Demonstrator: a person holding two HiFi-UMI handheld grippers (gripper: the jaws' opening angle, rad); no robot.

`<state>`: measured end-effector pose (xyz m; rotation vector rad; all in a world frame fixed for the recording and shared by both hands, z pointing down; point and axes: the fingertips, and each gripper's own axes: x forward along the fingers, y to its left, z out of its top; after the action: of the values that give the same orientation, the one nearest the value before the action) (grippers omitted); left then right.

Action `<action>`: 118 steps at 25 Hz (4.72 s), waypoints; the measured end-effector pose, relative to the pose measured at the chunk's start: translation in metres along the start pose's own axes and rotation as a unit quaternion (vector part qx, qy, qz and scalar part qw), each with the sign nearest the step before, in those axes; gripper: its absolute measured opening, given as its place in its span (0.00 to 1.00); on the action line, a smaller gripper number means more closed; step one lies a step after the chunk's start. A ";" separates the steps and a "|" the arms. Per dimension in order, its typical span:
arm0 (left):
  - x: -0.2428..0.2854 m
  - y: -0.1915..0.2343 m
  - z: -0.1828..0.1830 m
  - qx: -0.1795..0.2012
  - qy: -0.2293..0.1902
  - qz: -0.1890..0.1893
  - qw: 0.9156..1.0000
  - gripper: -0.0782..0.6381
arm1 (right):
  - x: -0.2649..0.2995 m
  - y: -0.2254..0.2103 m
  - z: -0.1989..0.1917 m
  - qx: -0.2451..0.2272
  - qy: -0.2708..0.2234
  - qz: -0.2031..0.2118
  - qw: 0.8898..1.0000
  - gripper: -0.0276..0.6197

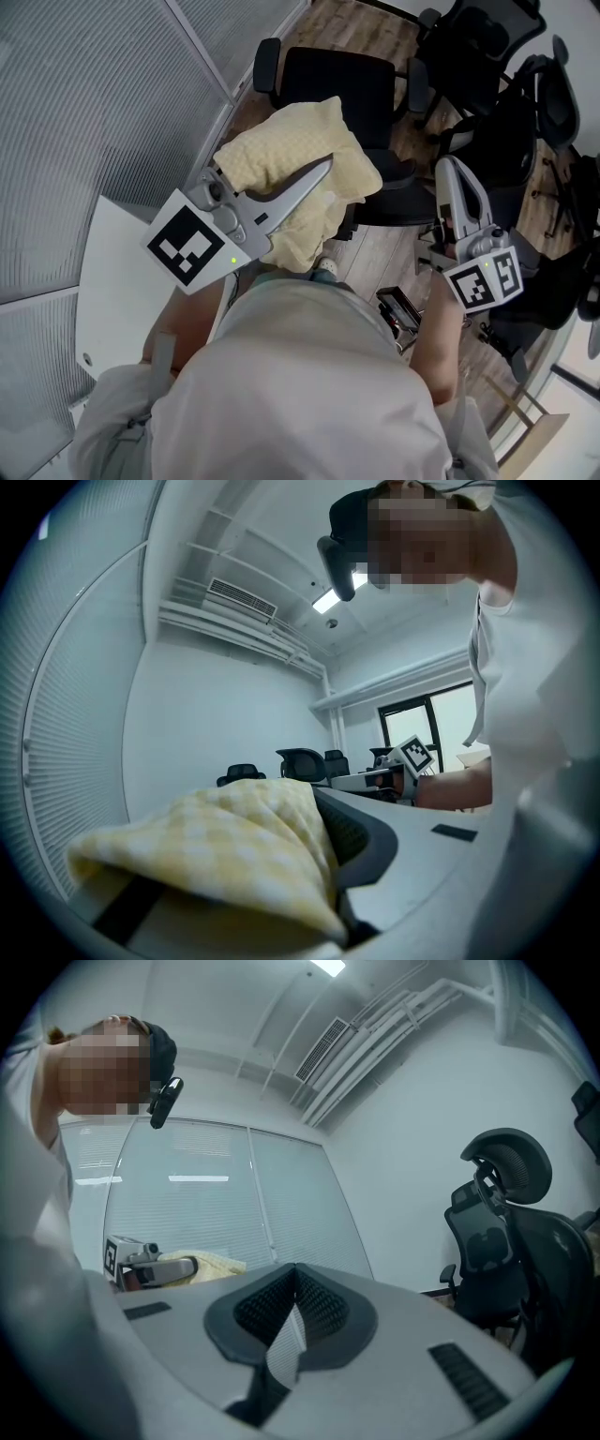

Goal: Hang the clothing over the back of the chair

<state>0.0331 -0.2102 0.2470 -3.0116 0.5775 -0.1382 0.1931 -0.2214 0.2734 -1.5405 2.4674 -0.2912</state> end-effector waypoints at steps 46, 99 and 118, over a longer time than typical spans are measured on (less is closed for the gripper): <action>0.067 0.076 -0.128 -0.037 0.138 0.056 0.988 0.14 | -0.005 -0.016 -0.009 0.000 0.010 -0.008 1.000 0.07; 0.037 0.065 -0.131 -0.327 0.162 -0.184 0.913 0.48 | 0.014 0.018 -0.027 0.006 0.053 0.069 0.996 0.08; 0.041 0.066 -0.132 -0.310 0.164 -0.161 0.922 0.48 | 0.064 0.091 -0.154 -0.115 0.309 0.209 0.921 0.40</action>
<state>0.0333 -0.2941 0.3752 -3.7196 0.1399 -0.5951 0.0434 -0.2321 0.3897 -1.0453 3.3483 -0.4837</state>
